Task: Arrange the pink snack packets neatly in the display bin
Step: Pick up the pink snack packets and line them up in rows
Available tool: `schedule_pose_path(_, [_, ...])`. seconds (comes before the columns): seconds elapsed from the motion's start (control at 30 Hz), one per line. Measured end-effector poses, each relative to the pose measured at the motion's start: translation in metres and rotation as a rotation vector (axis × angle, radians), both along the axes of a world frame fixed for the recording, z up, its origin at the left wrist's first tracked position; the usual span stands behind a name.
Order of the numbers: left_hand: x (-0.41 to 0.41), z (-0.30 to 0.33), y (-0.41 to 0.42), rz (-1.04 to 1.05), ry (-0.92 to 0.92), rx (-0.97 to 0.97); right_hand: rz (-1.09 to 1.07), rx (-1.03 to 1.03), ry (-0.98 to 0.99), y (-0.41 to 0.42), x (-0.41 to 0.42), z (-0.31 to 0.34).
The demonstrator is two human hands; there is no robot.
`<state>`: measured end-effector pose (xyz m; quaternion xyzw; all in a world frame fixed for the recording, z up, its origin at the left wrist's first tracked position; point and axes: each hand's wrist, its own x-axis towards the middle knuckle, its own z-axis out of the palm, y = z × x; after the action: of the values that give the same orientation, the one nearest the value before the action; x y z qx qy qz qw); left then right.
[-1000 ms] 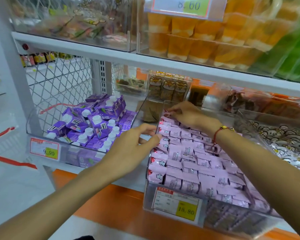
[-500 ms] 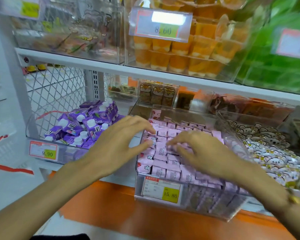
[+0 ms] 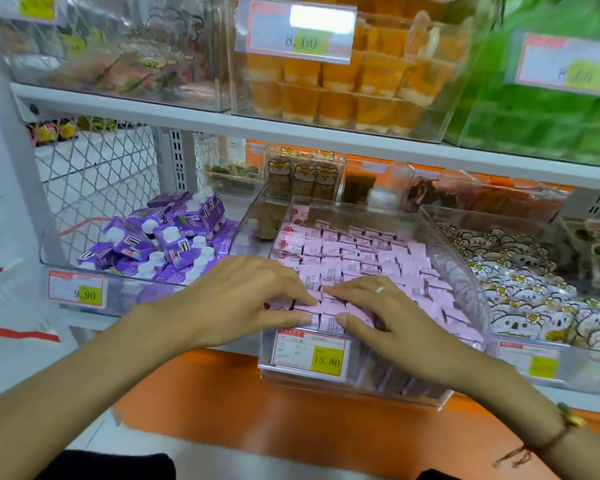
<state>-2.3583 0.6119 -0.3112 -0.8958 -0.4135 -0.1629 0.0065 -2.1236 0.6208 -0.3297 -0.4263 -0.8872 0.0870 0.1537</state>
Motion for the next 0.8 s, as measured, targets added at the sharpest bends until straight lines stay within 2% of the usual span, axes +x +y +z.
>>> schedule_pose_path(0.1, [0.002, -0.001, 0.0, 0.03, -0.057, -0.016, 0.007, -0.023, 0.076, 0.003, 0.002, 0.0])
schedule_pose_path(0.2, [0.004, 0.0, 0.004, 0.045, -0.019, -0.041, 0.001, 0.013, 0.057, 0.003, 0.002, -0.003])
schedule_pose_path(0.33, [0.008, 0.003, 0.01, 0.004, 0.118, -0.098, 0.0, 0.008, 0.045, 0.002, 0.003, -0.004])
schedule_pose_path(0.4, [0.008, 0.003, 0.011, -0.008, 0.067, -0.121, 0.003, -0.003, 0.044, 0.001, 0.004, -0.003])
schedule_pose_path(0.5, [0.01, 0.0, 0.01, 0.026, -0.04, -0.06, 0.008, -0.014, 0.047, 0.001, 0.003, -0.003])
schedule_pose_path(0.67, [0.015, -0.002, 0.008, 0.08, 0.029, 0.049, 0.011, -0.023, 0.049, 0.002, 0.003, -0.004])
schedule_pose_path(0.8, [0.009, 0.006, 0.006, 0.046, 0.058, -0.094, 0.01, -0.039, 0.05, 0.004, 0.004, -0.004])
